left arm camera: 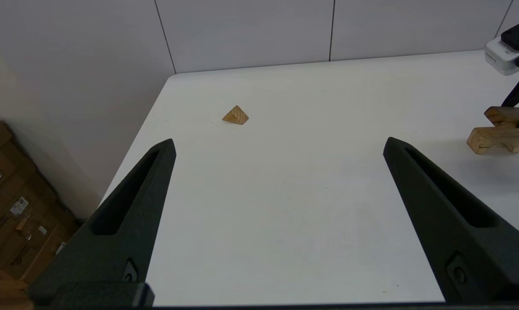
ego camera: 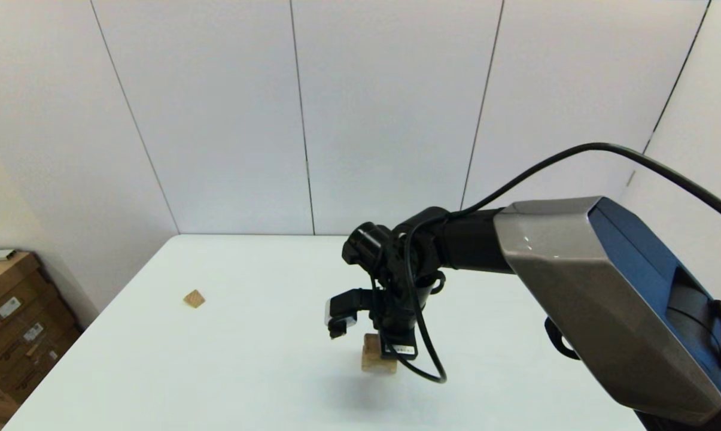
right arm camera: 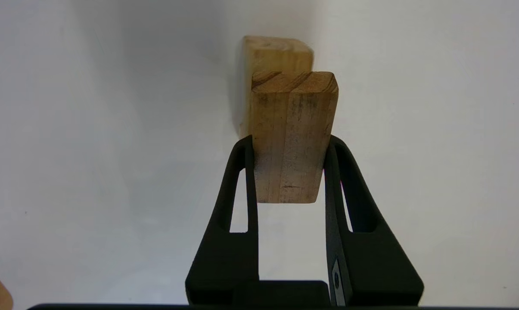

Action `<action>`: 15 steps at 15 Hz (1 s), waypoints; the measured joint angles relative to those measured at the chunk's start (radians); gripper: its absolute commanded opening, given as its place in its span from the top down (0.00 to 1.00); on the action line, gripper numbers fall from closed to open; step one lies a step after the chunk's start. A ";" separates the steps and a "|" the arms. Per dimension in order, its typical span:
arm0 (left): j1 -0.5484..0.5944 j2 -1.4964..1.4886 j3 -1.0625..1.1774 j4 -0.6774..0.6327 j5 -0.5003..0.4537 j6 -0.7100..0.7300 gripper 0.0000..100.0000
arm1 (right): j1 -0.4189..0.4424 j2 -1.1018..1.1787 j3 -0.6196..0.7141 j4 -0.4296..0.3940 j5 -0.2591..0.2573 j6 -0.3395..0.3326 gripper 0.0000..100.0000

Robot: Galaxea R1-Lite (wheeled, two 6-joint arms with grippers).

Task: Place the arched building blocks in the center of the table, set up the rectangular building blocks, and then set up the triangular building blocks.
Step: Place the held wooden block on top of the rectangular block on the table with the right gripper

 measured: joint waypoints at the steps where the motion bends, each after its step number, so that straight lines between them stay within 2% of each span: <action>1: 0.000 0.000 0.000 0.000 0.000 0.000 0.00 | 0.001 -0.001 0.000 0.001 -0.001 -0.007 1.00; 4: 0.000 0.000 0.000 0.000 0.000 0.000 0.00 | 0.006 -0.001 0.000 0.008 -0.005 -0.027 1.00; 15: 0.000 0.000 0.000 0.000 0.000 0.000 0.00 | 0.023 0.014 0.000 0.005 -0.003 -0.024 1.00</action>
